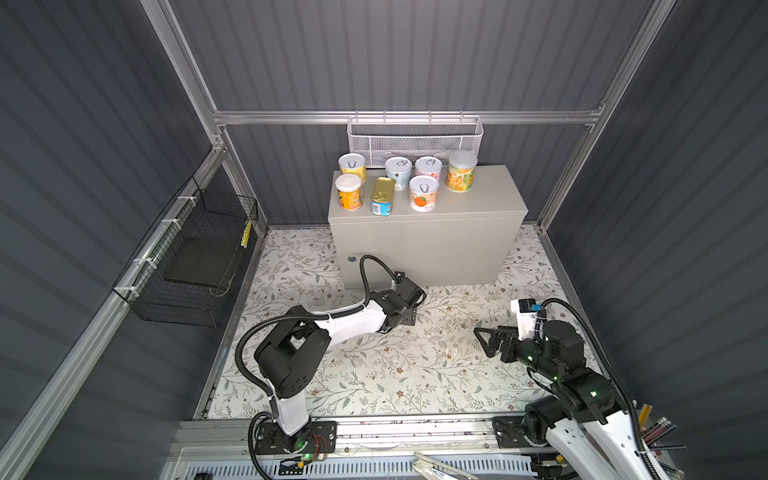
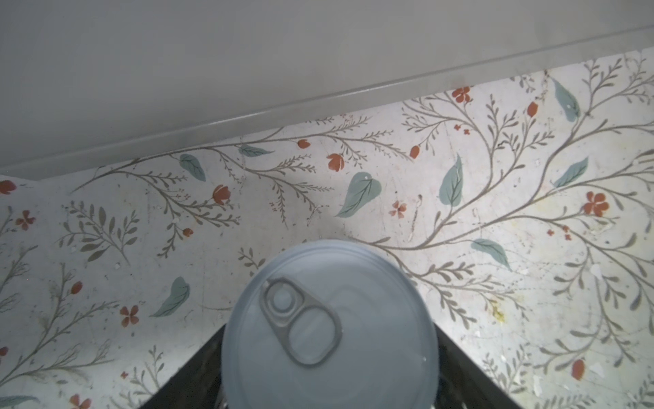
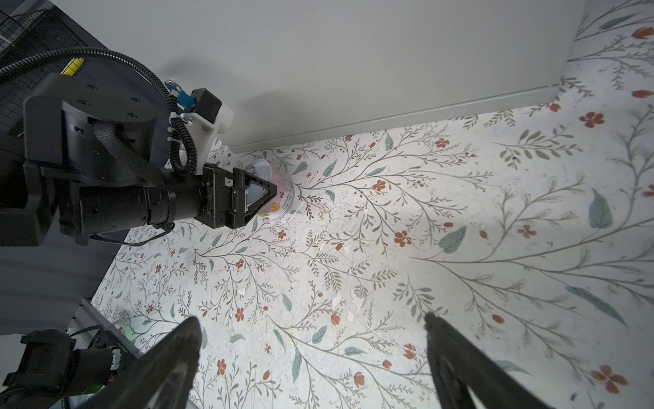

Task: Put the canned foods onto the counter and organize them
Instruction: 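Lower the left gripper over the pink-labelled can and close on it, then lift the pink can with the left gripper while the right gripper approaches it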

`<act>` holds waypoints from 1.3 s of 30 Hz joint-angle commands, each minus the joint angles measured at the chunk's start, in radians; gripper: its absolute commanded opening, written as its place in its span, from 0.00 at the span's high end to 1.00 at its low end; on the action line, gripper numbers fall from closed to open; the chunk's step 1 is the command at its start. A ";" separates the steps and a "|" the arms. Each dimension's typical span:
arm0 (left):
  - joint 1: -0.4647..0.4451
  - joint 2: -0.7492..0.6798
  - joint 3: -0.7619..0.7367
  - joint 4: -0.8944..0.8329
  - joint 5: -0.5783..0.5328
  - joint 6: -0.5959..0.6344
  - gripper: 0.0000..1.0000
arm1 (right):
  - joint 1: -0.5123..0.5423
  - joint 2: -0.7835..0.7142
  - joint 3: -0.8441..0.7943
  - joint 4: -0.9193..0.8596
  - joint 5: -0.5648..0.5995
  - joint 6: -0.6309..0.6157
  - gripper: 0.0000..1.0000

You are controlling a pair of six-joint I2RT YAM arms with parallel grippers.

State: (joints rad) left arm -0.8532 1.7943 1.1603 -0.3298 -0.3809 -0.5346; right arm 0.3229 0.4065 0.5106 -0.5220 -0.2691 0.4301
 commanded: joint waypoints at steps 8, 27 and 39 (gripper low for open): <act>-0.001 0.061 0.065 -0.009 0.030 0.024 0.21 | -0.002 -0.009 0.009 -0.005 -0.016 -0.004 0.01; -0.002 0.079 0.095 -0.039 0.100 0.036 0.40 | -0.002 -0.005 0.028 -0.019 -0.031 -0.021 0.01; -0.001 -0.036 0.116 -0.115 0.201 0.049 0.41 | 0.031 0.006 0.045 -0.033 0.015 -0.047 0.01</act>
State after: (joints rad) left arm -0.8513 1.8244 1.2446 -0.4084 -0.2184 -0.5030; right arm 0.3332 0.4095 0.5282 -0.5476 -0.2672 0.4015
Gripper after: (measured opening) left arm 0.765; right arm 0.989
